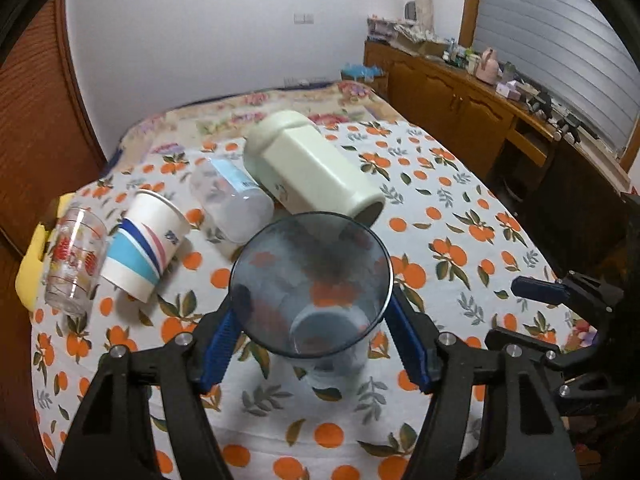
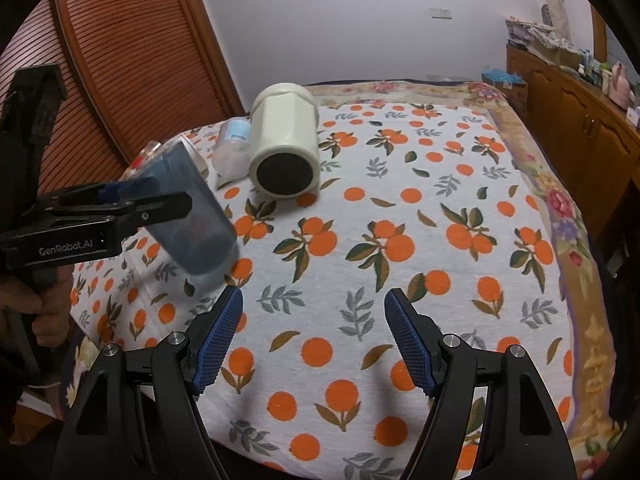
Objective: Flip cup upright
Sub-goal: 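Rotate the left gripper to turn the blue-grey cup upright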
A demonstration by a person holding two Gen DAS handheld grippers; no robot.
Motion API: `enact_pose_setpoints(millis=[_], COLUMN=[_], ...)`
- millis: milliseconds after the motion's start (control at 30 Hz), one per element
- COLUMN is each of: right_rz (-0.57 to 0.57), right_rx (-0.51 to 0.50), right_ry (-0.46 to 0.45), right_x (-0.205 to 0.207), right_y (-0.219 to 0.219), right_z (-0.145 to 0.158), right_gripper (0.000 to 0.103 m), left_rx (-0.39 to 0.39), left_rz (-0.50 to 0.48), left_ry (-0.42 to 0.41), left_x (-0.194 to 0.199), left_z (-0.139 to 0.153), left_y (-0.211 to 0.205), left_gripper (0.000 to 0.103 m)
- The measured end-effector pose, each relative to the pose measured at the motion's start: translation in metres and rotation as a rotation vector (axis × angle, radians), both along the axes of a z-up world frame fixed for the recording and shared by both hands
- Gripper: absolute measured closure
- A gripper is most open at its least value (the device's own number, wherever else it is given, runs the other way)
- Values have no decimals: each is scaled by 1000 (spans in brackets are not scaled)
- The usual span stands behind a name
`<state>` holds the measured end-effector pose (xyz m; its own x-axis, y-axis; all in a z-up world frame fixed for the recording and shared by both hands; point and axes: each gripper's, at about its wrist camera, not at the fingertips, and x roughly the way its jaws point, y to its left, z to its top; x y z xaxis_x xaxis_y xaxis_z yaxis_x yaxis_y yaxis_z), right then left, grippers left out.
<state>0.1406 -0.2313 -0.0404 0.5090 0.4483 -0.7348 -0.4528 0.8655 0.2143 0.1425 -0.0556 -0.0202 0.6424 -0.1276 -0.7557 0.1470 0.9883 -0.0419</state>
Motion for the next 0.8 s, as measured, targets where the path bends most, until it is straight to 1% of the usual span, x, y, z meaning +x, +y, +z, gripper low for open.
enact_pose_setpoints(millis=[67,100,300,433,533,633,800], right_rz=[4,4,-1,-9,-9,-10,-9], right_rx=[-1,-2,5,2,-2,-7,-2], right_ry=[5,6,-18,-42,-52,-56,-61], right_x=[-1,-1,-4,-5,-6,-6,-7], right_y=[2,2,2,0,1,2,3], right_z=[-2,-2,3,7,8,8,9], right_gripper=[28,28,28,28,28,28,28], left_rx=[-8,-9,39,13,21,9,-2], left_rz=[1,1,-2,2,8,9,14], left_ry=[17,9,-5,1,-12,-8,-15], left_x=[2,0,-1,0,-3,-3,-6], left_z=[-6,-7,-7,-11,-12,-13,-12], left_y=[3,1,-10,-10,-11,-12,-11], left_gripper=[35,35,35,34,33,33,28])
